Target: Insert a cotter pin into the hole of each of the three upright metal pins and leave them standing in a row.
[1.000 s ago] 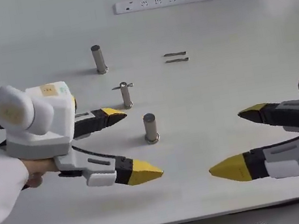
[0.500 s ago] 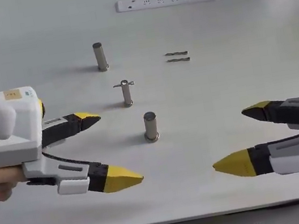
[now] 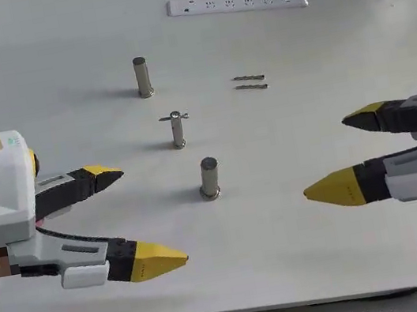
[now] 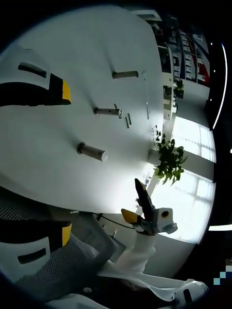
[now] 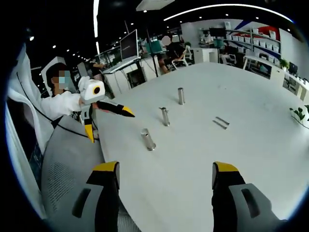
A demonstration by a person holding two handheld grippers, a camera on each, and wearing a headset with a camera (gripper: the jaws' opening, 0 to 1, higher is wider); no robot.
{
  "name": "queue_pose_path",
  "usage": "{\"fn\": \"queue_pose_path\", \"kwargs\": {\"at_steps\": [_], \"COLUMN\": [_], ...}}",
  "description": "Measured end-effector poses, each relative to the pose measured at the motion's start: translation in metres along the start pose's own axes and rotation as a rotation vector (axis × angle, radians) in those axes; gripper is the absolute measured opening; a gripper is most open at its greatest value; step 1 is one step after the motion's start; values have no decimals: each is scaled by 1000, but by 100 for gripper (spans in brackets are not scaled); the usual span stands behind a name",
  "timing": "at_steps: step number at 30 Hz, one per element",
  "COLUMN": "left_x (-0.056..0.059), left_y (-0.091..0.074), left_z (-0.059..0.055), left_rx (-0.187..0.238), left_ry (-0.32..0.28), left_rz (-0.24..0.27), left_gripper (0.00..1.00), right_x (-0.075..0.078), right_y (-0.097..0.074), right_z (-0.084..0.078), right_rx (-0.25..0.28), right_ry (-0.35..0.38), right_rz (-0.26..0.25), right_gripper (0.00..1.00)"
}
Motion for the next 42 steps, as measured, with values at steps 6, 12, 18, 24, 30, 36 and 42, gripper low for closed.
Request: {"fn": "queue_pose_path", "kwargs": {"at_steps": [6,12,18,24,30,36,42], "left_x": [6,9,9,3,5,6,2], "left_y": [-5,-9,-14,-21,-27,-32,-36], "left_z": [4,7,3,0,-1,-3,-5], "left_rx": [-4,4,-9,10,19,24,26], "left_ry": [17,21,16,-12,-24,-35,-46], "left_rz": [1,-5,5,47,65,84,111], "left_gripper": [99,99,99,93,93,92,91], "right_x": [15,41,68,81,107,118,125], "right_y": [5,22,43,62,86,108,124], "right_z": [18,36,42,42,45,45,31], "right_rx": [-25,-47,-95,-133,-156,-182,-264], "right_ry": [-73,-129,-173,-187,-236,-299,-320], "right_rz": [-6,-8,-4,1,4,11,35], "right_gripper": [73,64,62,50,38,18,19]}}
Point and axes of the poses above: the centre of the closed fingertips' face, and the gripper's own axes: y roughly forward along the fingers, x roughly to its right, z roughly out of its top, the point moved 2 cm from there along -y, roughly backward along the fingers, and after that the axes turned 10 degrees about x, right-handed, at the moved point
